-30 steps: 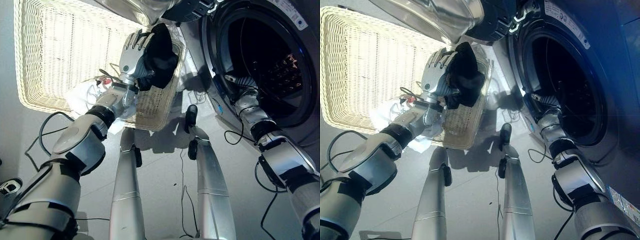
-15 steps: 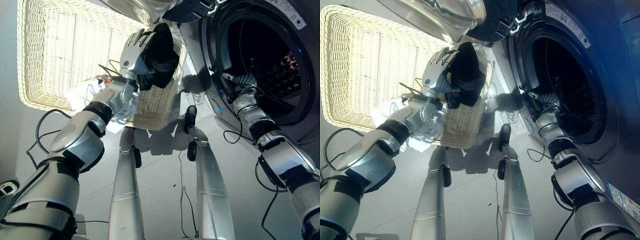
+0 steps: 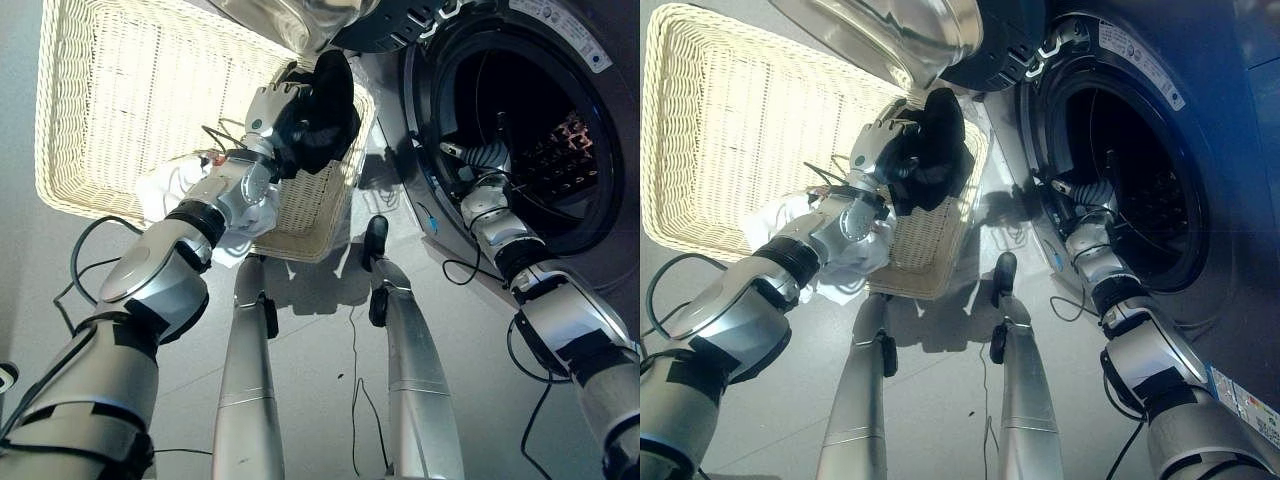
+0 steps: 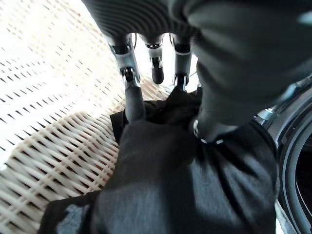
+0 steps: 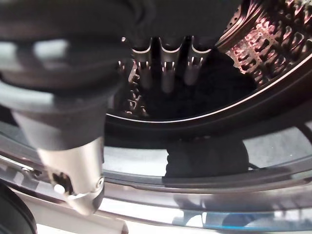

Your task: Put the clothes into the washing machine.

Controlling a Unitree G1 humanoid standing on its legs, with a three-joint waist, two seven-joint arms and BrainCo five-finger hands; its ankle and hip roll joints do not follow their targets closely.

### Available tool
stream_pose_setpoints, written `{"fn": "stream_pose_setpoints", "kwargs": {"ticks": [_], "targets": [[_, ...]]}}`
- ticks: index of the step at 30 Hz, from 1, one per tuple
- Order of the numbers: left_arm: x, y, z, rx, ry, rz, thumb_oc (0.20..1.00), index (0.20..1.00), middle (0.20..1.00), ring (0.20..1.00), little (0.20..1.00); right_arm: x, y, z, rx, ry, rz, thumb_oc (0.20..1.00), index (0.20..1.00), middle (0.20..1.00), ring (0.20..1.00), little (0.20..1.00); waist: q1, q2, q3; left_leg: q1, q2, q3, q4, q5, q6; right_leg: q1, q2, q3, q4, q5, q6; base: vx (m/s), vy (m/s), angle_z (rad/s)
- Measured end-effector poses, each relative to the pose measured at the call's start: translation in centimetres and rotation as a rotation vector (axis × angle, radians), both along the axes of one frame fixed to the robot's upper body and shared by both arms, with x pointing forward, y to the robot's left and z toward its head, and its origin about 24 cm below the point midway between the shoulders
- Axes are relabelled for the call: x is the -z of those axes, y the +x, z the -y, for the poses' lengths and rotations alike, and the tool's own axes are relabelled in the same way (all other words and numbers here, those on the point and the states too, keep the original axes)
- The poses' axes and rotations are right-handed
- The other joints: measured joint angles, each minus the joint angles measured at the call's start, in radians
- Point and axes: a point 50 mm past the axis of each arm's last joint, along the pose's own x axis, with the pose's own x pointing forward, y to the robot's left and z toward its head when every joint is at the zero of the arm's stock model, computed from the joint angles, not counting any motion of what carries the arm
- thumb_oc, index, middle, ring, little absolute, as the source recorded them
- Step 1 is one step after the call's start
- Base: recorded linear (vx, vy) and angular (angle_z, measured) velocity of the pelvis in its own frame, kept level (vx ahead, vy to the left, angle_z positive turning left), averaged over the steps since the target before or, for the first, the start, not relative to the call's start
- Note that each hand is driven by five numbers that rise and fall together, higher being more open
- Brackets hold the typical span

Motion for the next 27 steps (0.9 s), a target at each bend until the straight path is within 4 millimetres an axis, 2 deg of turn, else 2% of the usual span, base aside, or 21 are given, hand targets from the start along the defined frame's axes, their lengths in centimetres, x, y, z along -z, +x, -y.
{"fn": "stream_pose_setpoints", "kwargs": {"ticks": [4,5,7,10,11,12,13,14,16,17,18,22,27], "targets": [[0.3,-0.1,-0.3,-0.018,-0.030,0.060,0.206,0.206,0.206,0.206,0.206,0.0,0.0,-0.2,0.011,0.005,0.009,1.000,1.000,1.000,1.000,1.000,-0.002,0.000,0.000,0.000,0.000,0.000,-0.001,0.003,-0.004,0.000,0.000,0.000,-0.001,0.002,0.000,0.00,-0.008,0.00],[0.6,-0.1,-0.3,-0.024,-0.047,0.082,0.580,0.580,0.580,0.580,0.580,0.1,0.0,-0.4,0.007,0.009,0.010,1.000,1.000,1.000,1.000,1.000,-0.005,0.000,0.000,0.000,0.000,0.000,-0.001,0.003,-0.004,0.000,0.000,0.000,-0.001,0.002,0.000,0.00,-0.046,-0.01],[1.0,-0.3,-0.5,-0.030,-0.069,0.130,0.931,0.931,0.931,0.931,0.931,0.4,0.0,-0.8,0.001,0.015,0.013,1.000,1.000,1.000,1.000,1.000,-0.007,0.000,0.000,0.000,0.000,0.000,-0.001,0.003,-0.004,0.000,0.001,0.000,-0.001,0.002,0.000,0.00,-0.049,-0.01],[2.3,-0.6,-1.1,-0.054,-0.128,0.167,0.595,0.595,0.595,0.595,0.595,1.3,-0.2,-0.7,0.009,0.012,0.008,1.000,1.000,1.000,1.000,1.000,-0.007,0.000,0.000,-0.001,0.001,0.000,-0.002,0.003,-0.004,0.000,0.001,0.000,-0.002,0.002,-0.001,0.00,-0.052,0.00],[2.6,-0.7,-1.3,-0.050,-0.145,0.180,0.426,0.426,0.426,0.426,0.426,1.5,-0.3,-0.6,0.013,0.013,0.005,1.000,1.000,1.000,1.000,1.000,-0.005,0.000,0.000,-0.001,0.001,0.000,-0.002,0.003,-0.004,0.000,0.001,0.000,-0.002,0.003,-0.002,0.00,-0.046,0.01],[2.8,-0.8,-1.3,-0.046,-0.155,0.186,0.341,0.341,0.341,0.341,0.341,1.6,-0.3,-0.6,0.016,0.013,0.005,1.000,1.000,1.000,1.000,1.000,-0.005,0.000,0.000,-0.001,0.001,0.000,-0.002,0.003,-0.004,0.000,0.001,0.000,-0.003,0.003,-0.002,0.00,-0.043,0.01],[3.1,-0.9,-1.4,-0.038,-0.160,0.196,0.338,0.338,0.338,0.338,0.338,1.6,-0.3,-0.6,0.021,0.014,0.007,1.000,1.000,1.000,1.000,1.000,-0.005,0.000,0.000,-0.002,0.001,-0.001,-0.003,0.003,-0.004,0.000,0.001,-0.001,-0.003,0.003,-0.004,0.00,-0.049,0.01],[3.3,-1.0,-1.4,-0.032,-0.157,0.206,0.354,0.354,0.354,0.354,0.354,1.7,-0.3,-0.6,0.023,0.015,0.009,1.000,1.000,1.000,1.000,1.000,-0.004,0.000,0.000,-0.002,0.001,-0.001,-0.004,0.003,-0.004,0.000,0.001,-0.001,-0.003,0.003,-0.004,0.00,-0.049,0.01],[3.5,-1.1,-1.5,-0.026,-0.182,0.220,0.460,0.460,0.460,0.460,0.460,1.6,-0.4,-0.6,0.020,0.016,0.016,1.000,1.000,1.000,1.000,1.000,-0.004,0.001,0.000,-0.003,0.001,-0.003,-0.004,0.003,-0.004,0.000,0.001,-0.003,-0.003,0.002,-0.003,0.00,-0.038,0.01],[3.6,-1.2,-1.7,-0.029,-0.202,0.230,0.592,0.592,0.592,0.592,0.592,1.9,-0.4,-0.5,0.022,0.016,0.010,1.000,1.000,1.000,1.000,1.000,-0.002,0.001,0.000,-0.003,0.001,-0.004,-0.004,0.003,-0.004,0.000,0.001,-0.003,-0.003,0.000,-0.002,0.00,-0.036,0.01],[3.8,-1.3,-1.9,-0.036,-0.228,0.240,1.000,1.000,1.000,1.000,1.000,2.0,-0.5,-0.5,0.025,0.018,0.012,1.000,1.000,1.000,1.000,1.000,-0.002,0.001,0.000,-0.003,0.001,-0.004,-0.004,0.003,-0.005,0.000,0.001,-0.004,-0.003,-0.001,-0.001,0.00,-0.037,0.01],[4.8,-1.8,-2.5,-0.047,-0.283,0.267,1.000,1.000,1.000,1.000,1.000,2.6,-0.7,-0.4,0.032,0.023,0.010,1.000,1.000,1.000,1.000,1.000,0.000,0.001,0.001,-0.005,0.001,-0.012,-0.009,0.004,-0.007,0.000,0.001,-0.011,-0.001,-0.005,-0.002,0.00,-0.008,0.01],[5.5,-2.2,-2.0,-0.013,-0.263,0.290,1.000,1.000,1.000,1.000,1.000,3.3,-1.0,-0.3,0.034,0.029,-0.003,1.000,1.000,1.000,1.000,1.000,0.001,0.003,0.002,-0.009,0.001,-0.020,-0.010,0.004,-0.007,0.000,0.000,-0.018,-0.001,-0.008,-0.004,0.00,0.000,0.00]]}}
